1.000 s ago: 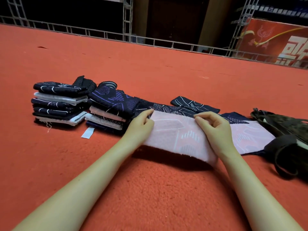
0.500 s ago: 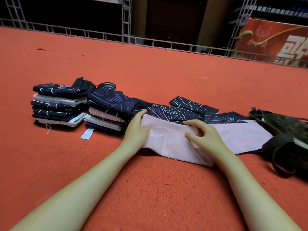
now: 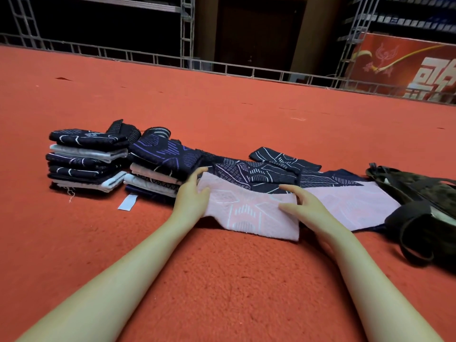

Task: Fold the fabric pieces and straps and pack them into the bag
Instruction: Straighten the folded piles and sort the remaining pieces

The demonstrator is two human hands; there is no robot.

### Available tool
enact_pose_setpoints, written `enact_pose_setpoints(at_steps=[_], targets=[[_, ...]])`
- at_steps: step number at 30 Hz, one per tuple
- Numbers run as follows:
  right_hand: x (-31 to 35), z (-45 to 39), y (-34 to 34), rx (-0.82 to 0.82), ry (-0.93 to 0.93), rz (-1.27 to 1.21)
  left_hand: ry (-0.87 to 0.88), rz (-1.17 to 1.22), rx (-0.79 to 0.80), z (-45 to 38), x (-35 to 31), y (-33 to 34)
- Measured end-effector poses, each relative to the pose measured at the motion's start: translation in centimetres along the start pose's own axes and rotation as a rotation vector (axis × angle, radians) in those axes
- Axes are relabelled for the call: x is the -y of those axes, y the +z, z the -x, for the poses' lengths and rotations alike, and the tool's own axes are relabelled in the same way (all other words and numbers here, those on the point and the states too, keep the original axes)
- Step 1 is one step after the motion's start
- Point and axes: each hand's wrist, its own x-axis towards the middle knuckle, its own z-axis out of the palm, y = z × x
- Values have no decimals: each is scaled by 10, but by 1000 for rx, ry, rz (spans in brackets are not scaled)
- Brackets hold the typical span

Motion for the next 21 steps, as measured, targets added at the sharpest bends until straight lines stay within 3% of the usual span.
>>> enact_pose_setpoints(at_steps=[7, 10, 12, 15, 21], targets=[[0, -8, -10, -321, 156, -239, 31, -65, 102, 4, -2, 6], [5, -7, -12, -155, 174, -661, 84, -181, 133, 6, -1, 8], [8, -7, -5, -52, 130, -739, 123, -272, 138, 5, 1, 7], [9, -3, 11, -4, 93, -421, 153, -378, 150, 5, 3, 5], [-1, -10, 25, -150, -188, 181, 277, -506, 66, 10, -3, 5]])
